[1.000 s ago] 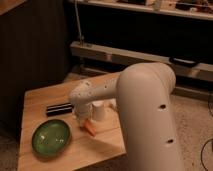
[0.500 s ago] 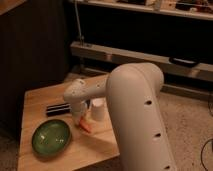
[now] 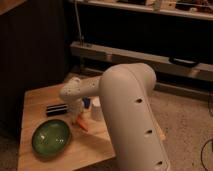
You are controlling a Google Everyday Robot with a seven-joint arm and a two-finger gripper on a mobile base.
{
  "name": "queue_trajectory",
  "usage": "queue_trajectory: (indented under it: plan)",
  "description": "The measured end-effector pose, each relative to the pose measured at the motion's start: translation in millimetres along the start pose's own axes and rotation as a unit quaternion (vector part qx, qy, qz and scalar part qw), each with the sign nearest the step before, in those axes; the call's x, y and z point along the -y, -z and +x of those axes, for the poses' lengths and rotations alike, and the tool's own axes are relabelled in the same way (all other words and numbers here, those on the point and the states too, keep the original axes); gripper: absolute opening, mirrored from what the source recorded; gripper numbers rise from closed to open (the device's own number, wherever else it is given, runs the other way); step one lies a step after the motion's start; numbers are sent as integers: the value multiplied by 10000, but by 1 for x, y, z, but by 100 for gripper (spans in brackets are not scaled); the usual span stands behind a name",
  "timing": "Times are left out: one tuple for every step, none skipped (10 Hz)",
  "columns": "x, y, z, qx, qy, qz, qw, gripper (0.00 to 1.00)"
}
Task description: Drag the pepper across the table
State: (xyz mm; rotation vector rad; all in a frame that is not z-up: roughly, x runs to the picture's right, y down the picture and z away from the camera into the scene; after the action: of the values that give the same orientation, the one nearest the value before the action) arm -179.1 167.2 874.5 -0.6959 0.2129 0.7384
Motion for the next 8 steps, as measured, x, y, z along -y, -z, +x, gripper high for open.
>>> queue_trajectory:
  plan:
    - [0, -1, -4, -8, 17, 10, 10000, 14]
    - [-2, -1, -6, -10, 33, 12, 10000, 14]
    - [-1, -1, -6, -10, 32, 11, 10000, 14]
    - [-2, -1, -6, -12, 35, 11, 10000, 14]
    - [-2, -1, -6, -15, 35, 11, 10000, 14]
    - [-2, -1, -6, -15, 36, 10, 10000, 14]
    - [-2, -1, -6, -17, 37, 12, 10000, 14]
    - [-2, -1, -7, -23, 47, 18, 10000, 14]
